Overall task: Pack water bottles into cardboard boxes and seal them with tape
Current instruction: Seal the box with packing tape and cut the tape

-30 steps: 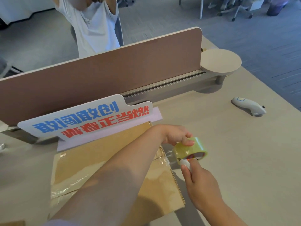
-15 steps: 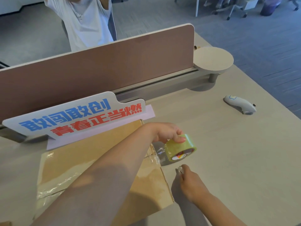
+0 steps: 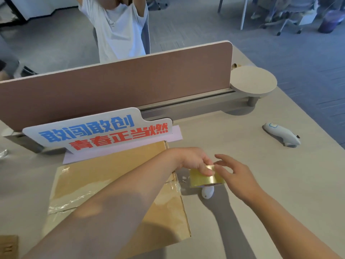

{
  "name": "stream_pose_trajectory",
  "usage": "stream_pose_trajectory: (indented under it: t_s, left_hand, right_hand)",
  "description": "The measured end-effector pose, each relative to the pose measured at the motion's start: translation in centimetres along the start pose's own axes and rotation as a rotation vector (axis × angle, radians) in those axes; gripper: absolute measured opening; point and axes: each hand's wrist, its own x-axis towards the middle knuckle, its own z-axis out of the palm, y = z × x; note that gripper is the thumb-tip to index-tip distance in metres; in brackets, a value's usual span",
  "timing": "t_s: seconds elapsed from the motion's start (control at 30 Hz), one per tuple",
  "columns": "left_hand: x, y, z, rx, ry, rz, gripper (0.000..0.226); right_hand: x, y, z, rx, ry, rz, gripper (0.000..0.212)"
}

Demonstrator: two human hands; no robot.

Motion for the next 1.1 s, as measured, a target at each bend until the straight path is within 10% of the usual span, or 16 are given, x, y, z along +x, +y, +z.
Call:
stream_pose_trajectory:
  t_s: [0.3,0.8,1.1]
  left_hand:
    - [-3.5,0.1,0.8,0.343,0.473,-0.029,0.047]
    - [-5.4,-2.6,7.4,0.141,0.981,-0.646,0.083]
    - [-2.8,-0.6,7.9,0.205,1.12,-0.798,0.073]
  right_hand:
    - [1.7,-0.7,-0.3,-0.06,-0.386,-0.04,0.036]
    - [3.0,-1.0,0.5,-0.491,-0.181,-0.373,0.032]
    - [3.5,-1.3,-1.9,-0.233,-0.171,-0.259,0.04]
